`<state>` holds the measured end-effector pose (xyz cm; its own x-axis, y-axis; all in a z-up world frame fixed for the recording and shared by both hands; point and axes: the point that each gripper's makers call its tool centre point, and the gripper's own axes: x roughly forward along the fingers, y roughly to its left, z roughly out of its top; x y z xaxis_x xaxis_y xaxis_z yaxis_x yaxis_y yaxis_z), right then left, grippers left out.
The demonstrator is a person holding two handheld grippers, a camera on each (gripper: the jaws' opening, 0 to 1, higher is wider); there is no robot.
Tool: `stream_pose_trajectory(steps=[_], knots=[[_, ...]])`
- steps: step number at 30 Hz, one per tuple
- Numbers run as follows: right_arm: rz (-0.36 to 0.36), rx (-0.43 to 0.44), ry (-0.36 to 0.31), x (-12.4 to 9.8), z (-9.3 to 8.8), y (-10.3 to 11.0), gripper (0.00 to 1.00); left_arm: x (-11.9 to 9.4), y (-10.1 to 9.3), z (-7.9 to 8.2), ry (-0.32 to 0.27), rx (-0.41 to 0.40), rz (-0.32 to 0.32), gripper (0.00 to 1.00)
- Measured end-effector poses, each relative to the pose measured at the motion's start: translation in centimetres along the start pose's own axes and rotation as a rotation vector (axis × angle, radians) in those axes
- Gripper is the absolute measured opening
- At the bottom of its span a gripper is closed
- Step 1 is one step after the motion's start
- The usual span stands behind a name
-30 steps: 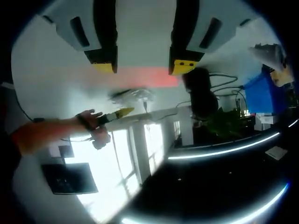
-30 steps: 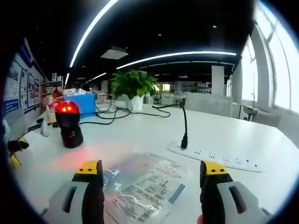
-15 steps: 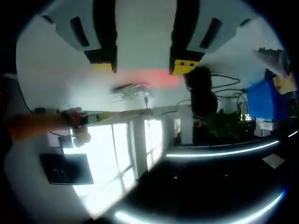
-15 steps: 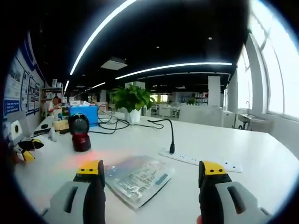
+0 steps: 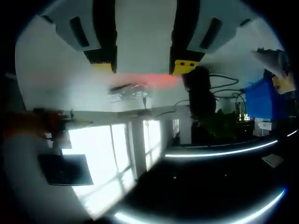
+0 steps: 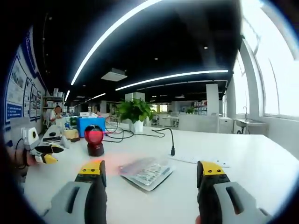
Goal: Clip sheet goods on table flip sheet goods clip sheet goods scan sheet goods put sheet goods back to table
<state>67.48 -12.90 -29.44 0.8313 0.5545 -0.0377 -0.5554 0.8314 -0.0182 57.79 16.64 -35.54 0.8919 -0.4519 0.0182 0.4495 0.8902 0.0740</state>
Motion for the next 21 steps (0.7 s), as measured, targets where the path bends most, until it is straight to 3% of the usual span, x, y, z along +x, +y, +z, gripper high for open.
stream_pose_trajectory(steps=[6, 12, 17, 21], knots=[[-0.021, -0.014, -0.029, -2.3, 0.8, -0.4, 0.73, 0.0, -0.3, 0.1, -0.004, 0.003, -0.010, 0.37], [-0.060, 0.015, -0.051, -4.8, 0.0, -1.0, 0.73, -0.1, -0.2, 0.3, -0.010, 0.002, -0.003, 0.37], [-0.071, -0.113, -0.005, -5.9, -0.3, -1.0, 0.73, -0.1, -0.2, 0.2, -0.003, 0.006, -0.001, 0.38], [-0.088, -0.110, -0.022, -7.5, 0.1, -0.7, 0.71, -0.1, -0.3, 0.0, 0.005, 0.015, 0.000, 0.38]])
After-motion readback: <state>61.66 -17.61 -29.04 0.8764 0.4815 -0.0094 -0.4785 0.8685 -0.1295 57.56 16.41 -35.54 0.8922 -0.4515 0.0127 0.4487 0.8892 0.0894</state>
